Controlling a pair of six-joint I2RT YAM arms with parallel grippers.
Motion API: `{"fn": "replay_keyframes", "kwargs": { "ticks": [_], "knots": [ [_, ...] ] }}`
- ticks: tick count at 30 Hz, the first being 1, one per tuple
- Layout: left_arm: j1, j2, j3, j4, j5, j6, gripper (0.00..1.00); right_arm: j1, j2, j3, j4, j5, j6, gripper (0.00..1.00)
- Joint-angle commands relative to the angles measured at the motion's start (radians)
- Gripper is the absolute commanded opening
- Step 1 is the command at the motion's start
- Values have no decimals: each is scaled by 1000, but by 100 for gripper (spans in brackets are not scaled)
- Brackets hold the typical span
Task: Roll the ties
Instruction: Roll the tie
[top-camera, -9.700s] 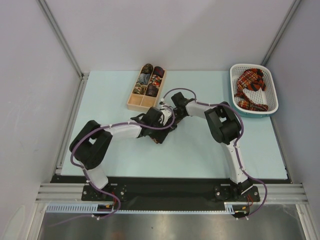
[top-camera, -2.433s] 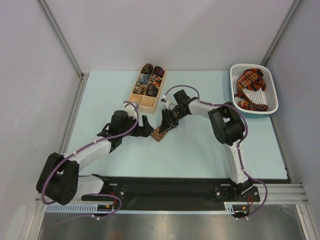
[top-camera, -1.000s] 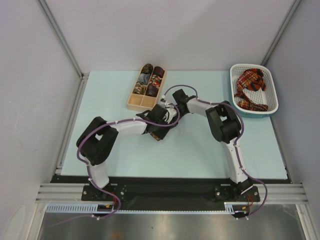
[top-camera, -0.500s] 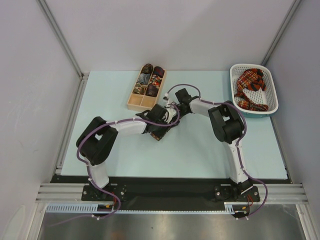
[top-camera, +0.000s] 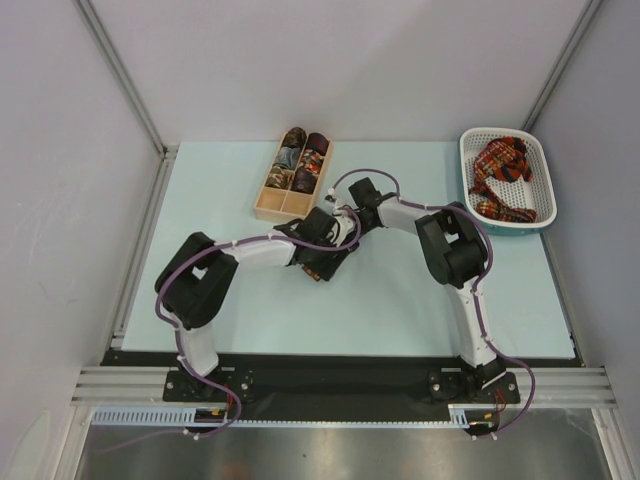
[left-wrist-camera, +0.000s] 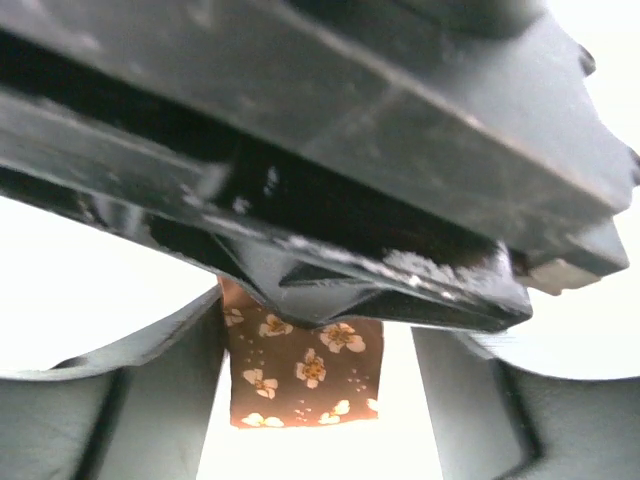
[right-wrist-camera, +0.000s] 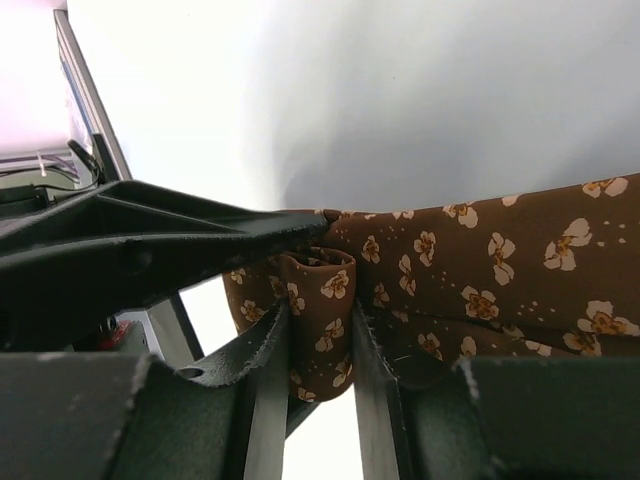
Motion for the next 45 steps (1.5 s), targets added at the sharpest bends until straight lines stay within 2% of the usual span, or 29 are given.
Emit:
{"fn": "replay_keyframes", "kwargs": {
  "ticks": [1,3,4,6,8,12,18,21,22,24,29,30,32,33,36,37,38,40,41,45],
  "knots": [
    [8,45,25,-68,6,-2,71,27,22,-1,-42,63,-41,24],
    [8,50,23,-77,9,-5,61,27,17,-4,-40,66,-36,26],
    [8,48,19,-76,6,-8,53,26,13,-8,-34,72,-33,35],
    [8,42,0,-73,5,-13,49,22,-4,-22,-25,87,-26,40],
    [8,28,-18,-67,5,-15,47,10,-30,-31,1,93,-1,47],
    [13,24,-20,-71,6,-15,45,-23,-88,-65,56,101,60,54],
    [14,27,-16,-82,11,-18,44,-114,-207,-149,151,165,154,58],
    [14,30,-10,-91,13,-15,43,-155,-321,-278,269,210,218,58],
    [16,28,-9,-94,19,-16,43,-162,-390,-374,307,239,232,57],
    [16,30,-3,-100,23,-16,43,-169,-463,-471,421,273,260,53],
    [16,36,11,-116,42,-19,43,-126,-785,-843,645,476,289,50],
    [16,36,11,-117,42,-19,43,-99,-831,-881,656,521,283,50],
    [16,41,19,-125,29,-19,43,34,-953,-933,650,706,214,53],
    [14,48,28,-139,28,-45,43,147,-987,-974,650,854,142,56],
    [14,59,37,-152,34,-50,43,310,-1067,-1016,659,1058,62,58],
    [14,61,39,-152,36,-53,43,361,-1076,-1021,662,1145,41,58],
    [14,62,42,-155,39,-58,43,439,-1080,-1022,668,1184,-7,58],
    [14,65,46,-163,49,-62,43,519,-1072,-1018,685,1275,-65,59],
    [14,68,49,-168,49,-64,43,609,-1060,-1010,690,1318,-116,59],
    [14,79,59,-186,52,-67,43,763,-937,-915,649,1504,-252,59]
  ]
}}
